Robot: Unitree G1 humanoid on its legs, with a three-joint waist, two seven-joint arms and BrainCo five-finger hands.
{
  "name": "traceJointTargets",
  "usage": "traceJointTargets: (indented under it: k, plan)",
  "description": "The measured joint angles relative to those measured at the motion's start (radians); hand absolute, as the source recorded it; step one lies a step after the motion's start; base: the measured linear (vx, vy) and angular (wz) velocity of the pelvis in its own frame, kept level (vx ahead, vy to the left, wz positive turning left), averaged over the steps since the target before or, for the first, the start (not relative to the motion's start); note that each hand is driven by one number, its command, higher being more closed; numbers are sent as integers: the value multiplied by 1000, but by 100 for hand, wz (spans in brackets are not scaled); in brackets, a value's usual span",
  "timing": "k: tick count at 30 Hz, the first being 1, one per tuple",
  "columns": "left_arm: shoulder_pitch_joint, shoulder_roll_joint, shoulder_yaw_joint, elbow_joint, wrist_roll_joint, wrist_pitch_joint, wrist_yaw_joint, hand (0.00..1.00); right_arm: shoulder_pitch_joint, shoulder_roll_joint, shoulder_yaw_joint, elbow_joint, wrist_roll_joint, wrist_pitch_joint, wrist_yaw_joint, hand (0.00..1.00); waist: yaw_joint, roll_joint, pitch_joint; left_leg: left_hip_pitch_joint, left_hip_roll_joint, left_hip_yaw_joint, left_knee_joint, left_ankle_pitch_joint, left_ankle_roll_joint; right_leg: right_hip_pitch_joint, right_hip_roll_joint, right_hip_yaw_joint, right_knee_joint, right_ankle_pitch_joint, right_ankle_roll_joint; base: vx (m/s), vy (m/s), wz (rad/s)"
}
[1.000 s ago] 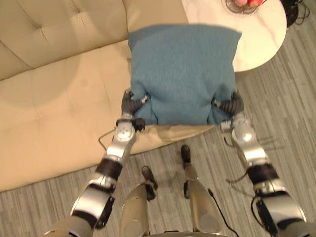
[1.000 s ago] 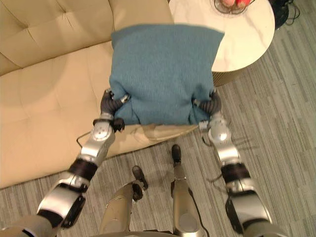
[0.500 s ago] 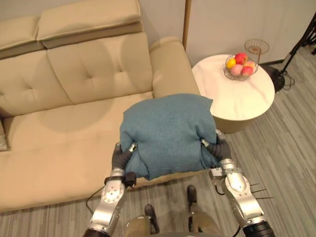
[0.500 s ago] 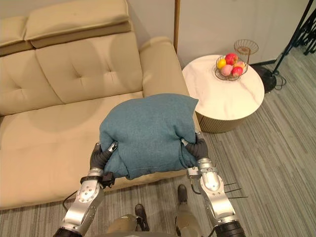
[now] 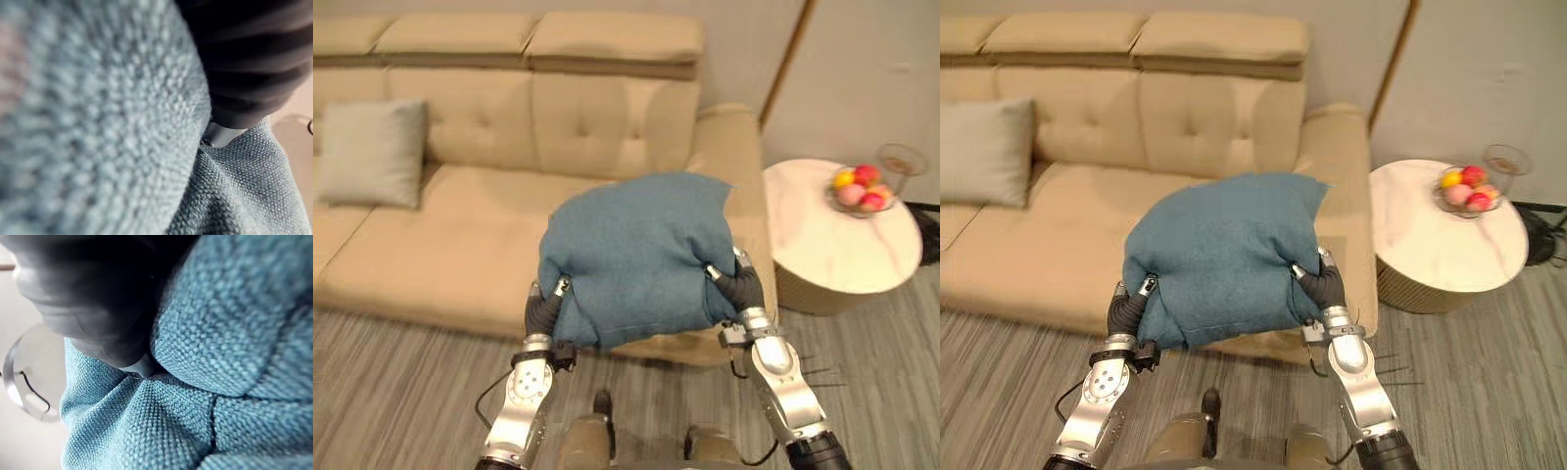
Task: Pick up cushions and gather them together orderly.
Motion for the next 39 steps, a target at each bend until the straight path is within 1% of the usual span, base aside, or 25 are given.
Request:
traceJointTargets:
  k: [2,4,5,6,7,8,10,13,19,20,21,23,24,26,27,28,30,31,32,33,35,36,37,38,39]
  plan:
    - [0,-7,-26,0,0,1,-23,100,10,0,-37,15,0,1,-1,100,-12,-8,3,-12,-17,99,92,-1,13,8,-49,-54,-29,25,-3,-221,-61,101]
    - [-2,-22,-47,0,0,-1,-53,100,35,0,-76,12,0,1,-1,100,-51,-19,5,12,-63,170,257,-21,30,12,-113,-108,-84,63,11,-214,38,96]
    - [-2,-29,-50,0,0,-3,-56,100,38,0,-81,11,0,1,-1,100,-56,-16,3,42,-67,178,255,-24,34,13,-117,-114,-100,74,18,-193,135,56]
    - [-4,-38,-57,1,0,-4,-58,100,41,0,-87,9,0,1,-1,100,-59,5,-10,110,-76,180,168,-78,21,13,-109,-118,-135,91,41,-90,145,36]
    - [-21,-34,-59,14,0,-4,-66,100,45,12,-98,9,1,2,-2,100,-60,4,-12,144,-96,165,75,-60,18,18,-111,-113,-166,103,54,-107,161,34]
    - [-24,-31,-59,16,0,-4,-68,100,50,18,-101,6,0,2,-2,100,-60,-1,-13,145,-102,166,56,-43,23,25,-111,-114,-188,109,56,-80,134,32]
    - [-10,-5,-65,23,-1,-3,-70,100,72,62,-106,6,0,2,-1,100,-53,-38,-30,139,-129,161,47,-40,32,39,-124,-112,-233,172,61,-70,127,23]
    - [-7,9,-66,24,-1,-3,-73,100,81,79,-106,6,0,4,0,100,-46,-44,-34,138,-146,158,71,-54,50,58,-140,-108,-243,187,70,-19,126,15]
    - [4,12,-65,16,-1,-3,-90,100,81,78,-106,0,0,6,3,100,-40,-53,-45,96,-140,165,130,-90,61,40,-140,-96,-250,175,87,3,44,-6]
    - [11,11,-66,11,0,-3,-93,100,81,77,-106,-1,0,7,3,100,-40,-55,-44,75,-139,164,178,-125,66,21,-150,-94,-206,140,93,54,55,-8]
    - [11,10,-66,11,0,-3,-93,100,82,77,-106,-1,0,7,3,100,-40,-55,-44,72,-139,164,188,-131,69,15,-152,-93,-193,133,94,55,75,1]
    - [20,10,-68,10,0,4,-96,100,103,76,-106,-3,0,11,3,100,-64,-59,-44,67,-151,138,253,-189,73,4,-176,-103,-60,39,98,71,68,31]
    - [26,11,-69,7,0,5,-96,100,112,77,-106,-3,0,11,3,100,-72,-65,-47,70,-162,124,263,-201,78,2,-187,-103,-19,32,88,154,48,51]
    - [29,10,-71,1,0,7,-96,100,118,73,-106,-2,-1,12,4,100,-86,-66,-45,90,-171,92,269,-230,106,-106,-216,-76,222,30,62,225,71,22]
    - [28,16,-71,1,0,13,-96,100,127,75,-106,1,-1,12,8,100,-86,-61,-40,113,-165,87,265,-233,119,-188,-209,-52,353,5,25,275,85,1]
    - [28,22,-72,2,0,17,-96,100,140,76,-106,4,-1,12,11,100,-86,-59,-38,145,-160,77,253,-247,119,-203,-179,-54,333,-40,28,261,38,7]
    - [26,23,-76,6,0,18,-96,100,151,74,-107,13,0,12,14,100,-98,-57,-28,204,-161,66,233,-272,116,-207,-130,-58,219,-34,33,310,-5,19]
    - [21,23,-79,16,0,18,-96,100,157,74,-114,14,0,12,20,100,-113,-52,-21,244,-163,57,215,-286,109,-208,-95,-67,103,-3,45,272,-15,30]
    - [16,23,-81,22,0,18,-97,100,159,74,-120,13,0,12,25,100,-120,-50,-17,264,-164,52,207,-290,104,-208,-82,-70,44,24,46,428,-52,45]
    - [0,23,-85,34,1,18,-105,100,168,74,-127,13,1,12,26,100,-135,-59,-13,303,-176,42,197,-291,86,-208,-72,-86,-74,96,53,484,-86,55]
    - [-18,23,-94,54,7,18,-114,100,196,75,-137,11,1,12,26,100,-143,-83,-22,349,-202,24,191,-320,48,-200,-77,-79,-100,173,4,567,-130,54]
    - [-25,12,-108,64,19,19,-115,100,214,72,-151,8,2,12,26,100,-149,-67,-26,363,-190,11,210,-348,20,-201,-65,-62,-70,262,-36,525,-150,39]
    - [-35,-4,-121,70,22,22,-116,100,219,64,-171,6,2,15,27,100,-147,-30,-20,337,-147,13,288,-358,-6,-196,-46,-94,-26,216,-48,514,-152,33]
    - [-38,-13,-124,70,22,25,-117,100,221,62,-175,5,2,17,26,100,-149,-22,-18,318,-127,20,352,-357,-8,-187,-38,-104,-13,196,-52,494,-158,16]
    - [-38,-31,-119,71,21,31,-116,100,237,58,-176,-21,2,35,25,100,-144,-12,-13,276,-77,57,518,-339,-37,-144,-11,-113,-7,161,-64,596,-185,1]
